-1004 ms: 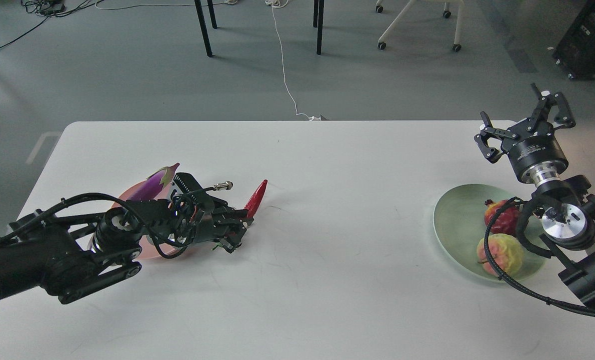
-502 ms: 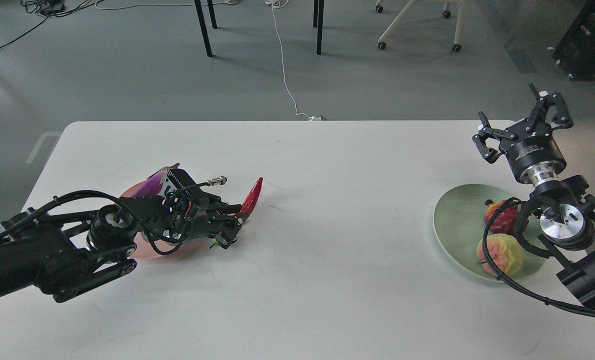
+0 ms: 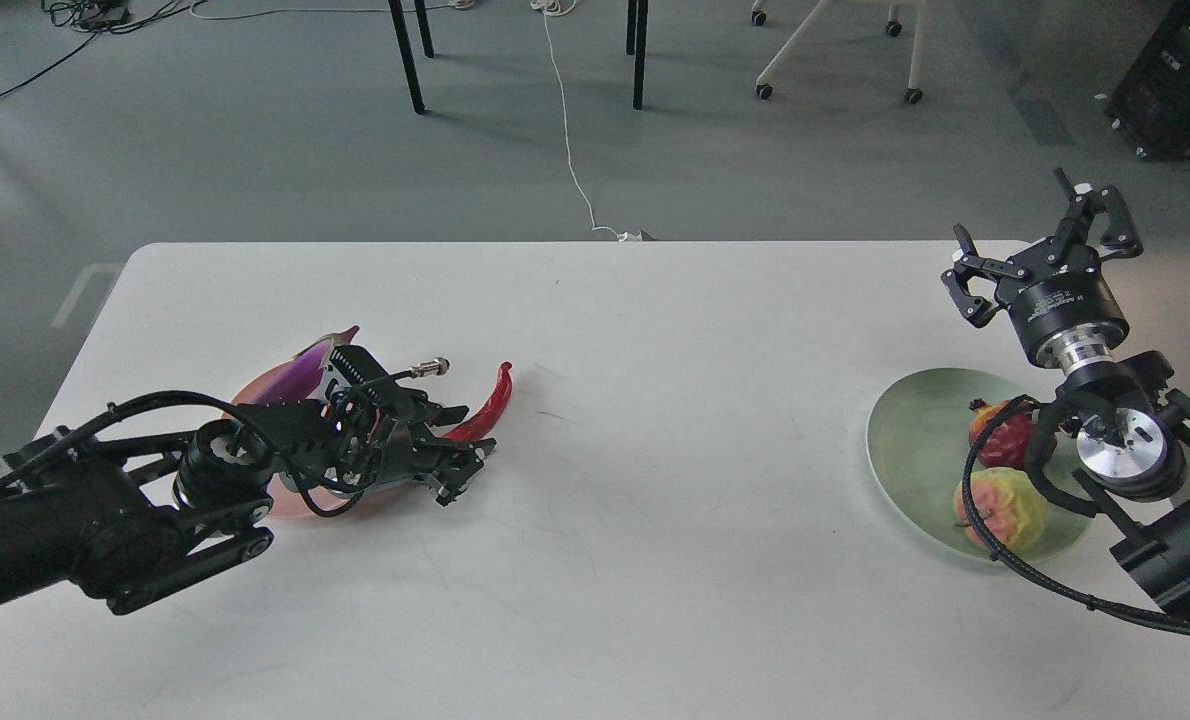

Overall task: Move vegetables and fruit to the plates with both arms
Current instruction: 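Carry the chili onto the pink plate beside the eggplant, release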

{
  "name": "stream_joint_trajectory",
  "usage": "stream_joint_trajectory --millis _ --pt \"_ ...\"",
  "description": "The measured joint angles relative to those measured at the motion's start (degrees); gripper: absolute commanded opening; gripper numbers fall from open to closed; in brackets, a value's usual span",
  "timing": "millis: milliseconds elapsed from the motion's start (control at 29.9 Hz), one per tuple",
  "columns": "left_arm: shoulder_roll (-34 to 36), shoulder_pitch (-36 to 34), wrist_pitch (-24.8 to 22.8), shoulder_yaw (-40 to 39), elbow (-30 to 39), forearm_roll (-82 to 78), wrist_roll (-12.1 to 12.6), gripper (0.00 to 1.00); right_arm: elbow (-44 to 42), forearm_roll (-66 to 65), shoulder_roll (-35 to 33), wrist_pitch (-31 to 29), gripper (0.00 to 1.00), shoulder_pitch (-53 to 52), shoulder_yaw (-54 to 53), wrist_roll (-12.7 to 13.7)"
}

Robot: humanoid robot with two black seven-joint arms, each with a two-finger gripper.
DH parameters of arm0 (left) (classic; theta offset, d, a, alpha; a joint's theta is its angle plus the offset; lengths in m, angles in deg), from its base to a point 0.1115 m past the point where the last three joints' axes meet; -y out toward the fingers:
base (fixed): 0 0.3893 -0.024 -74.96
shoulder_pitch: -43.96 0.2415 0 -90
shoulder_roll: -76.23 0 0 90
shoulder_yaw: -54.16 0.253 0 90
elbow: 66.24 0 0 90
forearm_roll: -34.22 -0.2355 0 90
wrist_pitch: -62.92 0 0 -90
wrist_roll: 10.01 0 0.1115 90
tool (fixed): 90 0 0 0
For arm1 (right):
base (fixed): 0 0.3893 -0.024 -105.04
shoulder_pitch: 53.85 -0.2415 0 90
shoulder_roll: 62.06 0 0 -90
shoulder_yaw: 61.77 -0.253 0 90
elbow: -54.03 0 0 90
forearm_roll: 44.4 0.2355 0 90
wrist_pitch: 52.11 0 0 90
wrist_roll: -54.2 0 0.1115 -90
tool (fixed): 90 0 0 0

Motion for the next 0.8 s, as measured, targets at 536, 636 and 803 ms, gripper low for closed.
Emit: stream_joint_trajectory --millis 536,636,803 --pt "2.8 0.7 1.3 -7.1 7.9 6.6 -1.7 0.12 0.0 0.0 -0.3 0.0 0.99 0.0 0.0 0.0" --pt "7.7 0.6 1.3 -8.1 12.9 10.0 -1.7 0.13 0.0 0.0 -0.6 0.0 0.99 0.0 -0.1 0.0" --pt "17.3 1.1 1.0 -7.3 15.1 10.9 -2.0 0.15 0.0 0.0 -0.7 0.0 0.99 0.0 -0.2 0.0"
